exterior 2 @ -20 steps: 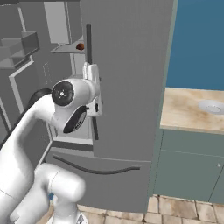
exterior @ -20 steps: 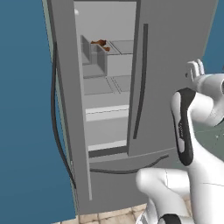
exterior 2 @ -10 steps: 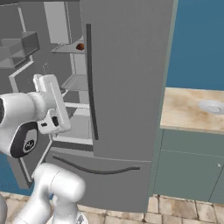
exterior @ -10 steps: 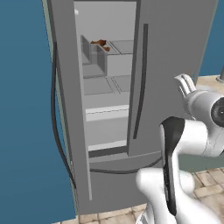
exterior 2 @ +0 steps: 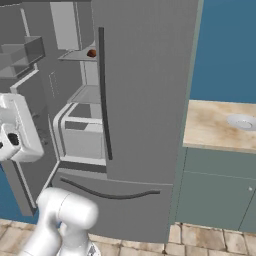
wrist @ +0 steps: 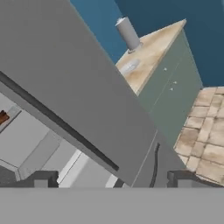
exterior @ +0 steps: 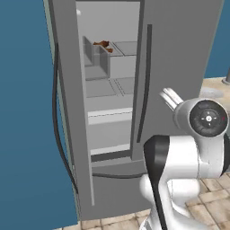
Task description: Place the chicken drumstick on the counter behind the older chicken drumstick on the same shelf of the fridge to maintain FIFO order. Close the fridge door when finished.
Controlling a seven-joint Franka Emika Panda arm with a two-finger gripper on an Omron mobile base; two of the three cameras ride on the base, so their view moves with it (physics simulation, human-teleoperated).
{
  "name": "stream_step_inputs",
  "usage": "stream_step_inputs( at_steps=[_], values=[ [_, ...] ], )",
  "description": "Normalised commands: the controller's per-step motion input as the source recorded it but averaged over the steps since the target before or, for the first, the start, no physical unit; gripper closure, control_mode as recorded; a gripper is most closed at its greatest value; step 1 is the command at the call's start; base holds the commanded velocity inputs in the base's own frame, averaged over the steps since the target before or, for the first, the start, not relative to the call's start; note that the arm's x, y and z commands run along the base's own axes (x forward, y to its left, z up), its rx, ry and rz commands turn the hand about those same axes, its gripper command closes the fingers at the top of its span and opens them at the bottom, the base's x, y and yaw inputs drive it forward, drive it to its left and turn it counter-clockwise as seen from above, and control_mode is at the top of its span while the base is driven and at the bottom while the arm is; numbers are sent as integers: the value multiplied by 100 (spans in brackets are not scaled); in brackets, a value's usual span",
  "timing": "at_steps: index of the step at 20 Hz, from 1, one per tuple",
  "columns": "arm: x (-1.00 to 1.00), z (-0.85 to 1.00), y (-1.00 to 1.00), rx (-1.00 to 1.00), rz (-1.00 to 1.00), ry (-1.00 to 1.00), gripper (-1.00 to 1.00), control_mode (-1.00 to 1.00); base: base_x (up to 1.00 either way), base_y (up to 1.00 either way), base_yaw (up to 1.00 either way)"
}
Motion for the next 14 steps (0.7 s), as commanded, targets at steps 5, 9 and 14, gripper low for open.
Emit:
stream_step_inputs(
  at_steps=[5, 9, 14],
  values=[
    [-83, -22, 68, -20, 6, 0, -100, -100, 0, 0, 0],
    [-55, -19, 98, -24, 7, 0, -100, -100, 0, 0, 0],
    [-34, -18, 100, -22, 9, -1, -100, -100, 0, 0, 0]
  ],
)
